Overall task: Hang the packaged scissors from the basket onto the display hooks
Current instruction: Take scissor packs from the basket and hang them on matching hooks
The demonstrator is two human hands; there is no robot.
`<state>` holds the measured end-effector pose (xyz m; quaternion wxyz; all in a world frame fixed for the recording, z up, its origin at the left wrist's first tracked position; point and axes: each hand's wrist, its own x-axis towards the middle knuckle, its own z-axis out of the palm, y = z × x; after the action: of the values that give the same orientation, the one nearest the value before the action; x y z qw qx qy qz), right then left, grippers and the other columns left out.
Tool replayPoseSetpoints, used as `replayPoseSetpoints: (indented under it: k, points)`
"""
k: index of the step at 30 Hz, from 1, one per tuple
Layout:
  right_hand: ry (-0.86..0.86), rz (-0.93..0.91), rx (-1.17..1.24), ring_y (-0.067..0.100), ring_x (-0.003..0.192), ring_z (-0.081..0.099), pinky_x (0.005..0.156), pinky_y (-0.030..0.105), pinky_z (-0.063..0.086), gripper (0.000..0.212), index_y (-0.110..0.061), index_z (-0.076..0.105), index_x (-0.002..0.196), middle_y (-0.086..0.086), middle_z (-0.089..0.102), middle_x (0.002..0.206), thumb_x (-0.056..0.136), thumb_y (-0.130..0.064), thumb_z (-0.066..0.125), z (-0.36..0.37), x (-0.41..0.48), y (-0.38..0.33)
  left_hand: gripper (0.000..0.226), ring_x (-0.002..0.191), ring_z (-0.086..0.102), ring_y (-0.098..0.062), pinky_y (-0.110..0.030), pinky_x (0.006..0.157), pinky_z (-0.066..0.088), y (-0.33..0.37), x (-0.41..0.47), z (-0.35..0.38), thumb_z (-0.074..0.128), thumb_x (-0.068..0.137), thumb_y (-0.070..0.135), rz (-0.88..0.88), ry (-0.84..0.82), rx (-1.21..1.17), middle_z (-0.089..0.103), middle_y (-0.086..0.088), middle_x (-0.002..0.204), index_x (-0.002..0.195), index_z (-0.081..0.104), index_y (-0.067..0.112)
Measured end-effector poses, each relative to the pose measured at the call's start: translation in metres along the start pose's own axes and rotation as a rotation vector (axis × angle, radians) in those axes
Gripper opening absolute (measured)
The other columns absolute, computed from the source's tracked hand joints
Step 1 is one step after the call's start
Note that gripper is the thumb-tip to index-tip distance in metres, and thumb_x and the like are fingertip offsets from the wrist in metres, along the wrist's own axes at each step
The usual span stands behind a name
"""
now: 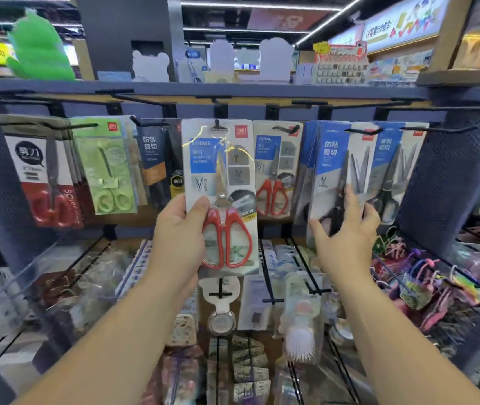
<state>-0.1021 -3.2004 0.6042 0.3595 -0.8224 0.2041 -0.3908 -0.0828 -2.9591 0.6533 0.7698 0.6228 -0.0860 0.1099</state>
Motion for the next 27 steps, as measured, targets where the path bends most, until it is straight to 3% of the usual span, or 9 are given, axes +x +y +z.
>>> replayPoseSetpoints:
  k: [2, 6, 11, 15, 19, 23, 27]
  points:
    - [-0.011, 0.006, -0.008, 0.041, 0.151, 0.019, 0.116, 0.05, 0.033, 0.086, -0.042, 0.017, 0.164, 0.015, 0.01, 0.167, 0.097, -0.039, 0.071, 0.0, 0.001, -0.001, 0.02, 0.076, 0.077, -0.012, -0.034, 0.061, 0.064, -0.002, 0.01, 0.001, 0.051, 0.111, 0.018, -0.009, 0.007, 0.015, 0.081, 0.005, 0.086, 0.11, 0.071, 0.023]
    - [-0.018, 0.014, -0.019, 0.039, 0.15, 0.022, 0.114, 0.048, 0.034, 0.086, -0.042, 0.017, 0.164, 0.015, 0.014, 0.166, 0.097, -0.039, 0.072, 0.0, -0.002, -0.004, 0.017, 0.095, 0.079, -0.023, -0.052, 0.087, 0.064, -0.013, 0.033, 0.002, 0.055, 0.11, 0.026, -0.054, 0.011, 0.061, 0.082, 0.0, 0.099, 0.112, 0.072, 0.024]
    - [-0.013, 0.012, -0.021, 0.038, 0.149, 0.021, 0.114, 0.048, 0.033, 0.087, -0.043, 0.016, 0.164, 0.016, 0.015, 0.165, 0.097, -0.038, 0.072, 0.0, -0.002, -0.004, 0.017, 0.091, 0.079, -0.016, -0.049, 0.087, 0.065, -0.023, 0.052, 0.004, 0.057, 0.109, 0.033, -0.089, 0.029, 0.129, 0.082, 0.005, 0.095, 0.103, 0.072, 0.03]
    - [-0.008, 0.001, -0.02, 0.036, 0.149, 0.021, 0.113, 0.047, 0.033, 0.087, -0.044, 0.015, 0.164, 0.014, 0.015, 0.165, 0.098, -0.038, 0.071, -0.001, -0.001, -0.001, 0.018, 0.092, 0.078, -0.014, -0.048, 0.087, 0.065, -0.024, 0.059, 0.007, 0.057, 0.109, 0.037, -0.077, 0.061, 0.174, 0.081, 0.004, 0.099, 0.11, 0.072, 0.027]
    - [-0.024, -0.008, -0.029, 0.036, 0.148, 0.024, 0.112, 0.045, 0.034, 0.087, -0.045, 0.013, 0.164, 0.013, 0.016, 0.164, 0.098, -0.041, 0.071, -0.003, -0.002, 0.003, 0.027, 0.093, 0.076, -0.029, -0.054, 0.085, 0.064, -0.032, 0.056, 0.001, 0.062, 0.105, 0.042, -0.037, 0.121, 0.222, 0.079, -0.007, 0.096, 0.097, 0.071, 0.019]
    - [-0.052, 0.019, -0.034, 0.036, 0.142, 0.036, 0.115, 0.046, 0.04, 0.09, -0.046, 0.018, 0.162, 0.006, 0.021, 0.159, 0.094, -0.032, 0.076, -0.006, -0.01, 0.012, 0.017, 0.086, 0.065, -0.025, -0.038, 0.072, 0.051, -0.051, 0.043, -0.014, 0.064, 0.104, 0.035, -0.061, 0.193, 0.233, 0.069, -0.005, 0.094, 0.097, 0.063, 0.02]
    - [-0.05, 0.07, -0.101, 0.035, 0.138, 0.039, 0.111, 0.047, 0.044, 0.088, -0.04, 0.025, 0.16, 0.005, 0.025, 0.156, 0.091, -0.029, 0.079, -0.017, -0.036, 0.024, 0.02, 0.09, 0.063, -0.016, -0.027, 0.073, 0.046, -0.065, 0.025, -0.031, 0.065, 0.104, 0.027, -0.037, 0.22, 0.264, 0.064, -0.001, 0.105, 0.12, 0.056, 0.019]
